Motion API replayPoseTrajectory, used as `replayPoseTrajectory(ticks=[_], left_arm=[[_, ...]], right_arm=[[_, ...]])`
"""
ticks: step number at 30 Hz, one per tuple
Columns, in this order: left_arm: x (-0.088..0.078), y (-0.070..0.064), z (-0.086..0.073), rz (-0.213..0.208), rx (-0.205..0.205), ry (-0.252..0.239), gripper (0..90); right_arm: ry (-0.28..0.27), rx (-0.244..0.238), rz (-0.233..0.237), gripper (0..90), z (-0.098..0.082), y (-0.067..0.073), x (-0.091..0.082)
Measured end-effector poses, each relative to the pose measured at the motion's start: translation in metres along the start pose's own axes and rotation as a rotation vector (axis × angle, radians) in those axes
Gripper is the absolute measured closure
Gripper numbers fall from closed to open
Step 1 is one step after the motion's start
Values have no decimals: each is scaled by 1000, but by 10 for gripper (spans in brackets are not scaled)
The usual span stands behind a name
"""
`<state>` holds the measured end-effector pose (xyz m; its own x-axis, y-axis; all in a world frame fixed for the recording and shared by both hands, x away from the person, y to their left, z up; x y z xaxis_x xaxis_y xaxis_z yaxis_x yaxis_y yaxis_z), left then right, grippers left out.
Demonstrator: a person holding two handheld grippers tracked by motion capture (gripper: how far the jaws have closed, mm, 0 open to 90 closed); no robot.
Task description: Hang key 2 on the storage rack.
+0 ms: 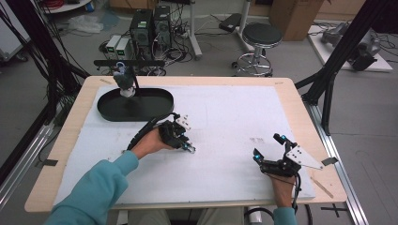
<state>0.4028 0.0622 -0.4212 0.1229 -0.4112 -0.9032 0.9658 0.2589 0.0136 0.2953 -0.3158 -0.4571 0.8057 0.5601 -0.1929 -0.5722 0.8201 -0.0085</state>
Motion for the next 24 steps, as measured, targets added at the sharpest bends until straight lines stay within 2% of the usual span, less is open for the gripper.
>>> replayPoseTrajectory(ticks=[2, 7, 9, 16, 24], left_arm=[[1, 0, 0, 0, -10, -5, 730], [1, 0, 1, 4, 5, 8, 783], [1, -1, 1, 3, -5, -1, 796], [2, 0, 1, 8, 2, 10, 831], [3, -1, 1, 17, -1, 0, 873]], right_arm=[[2, 4, 1, 6, 0, 0, 0], [0, 0, 1, 6, 0, 0, 0], [-2, -5, -2, 6, 0, 0, 0], [0, -3, 1, 6, 0, 0, 0], [0, -4, 0, 6, 0, 0, 0]])
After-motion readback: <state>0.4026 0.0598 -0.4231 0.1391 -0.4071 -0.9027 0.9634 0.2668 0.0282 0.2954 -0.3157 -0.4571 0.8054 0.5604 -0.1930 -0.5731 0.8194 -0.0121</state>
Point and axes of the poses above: each handheld gripper's, and its own axes: x roughly forward along the jaws, z roughly out of its top, y roughly to its left, the point moved 1 cm from there along x, roughly forward along the jaws, and after that the axes turned 9 degrees about y, right-handed, at the moved point
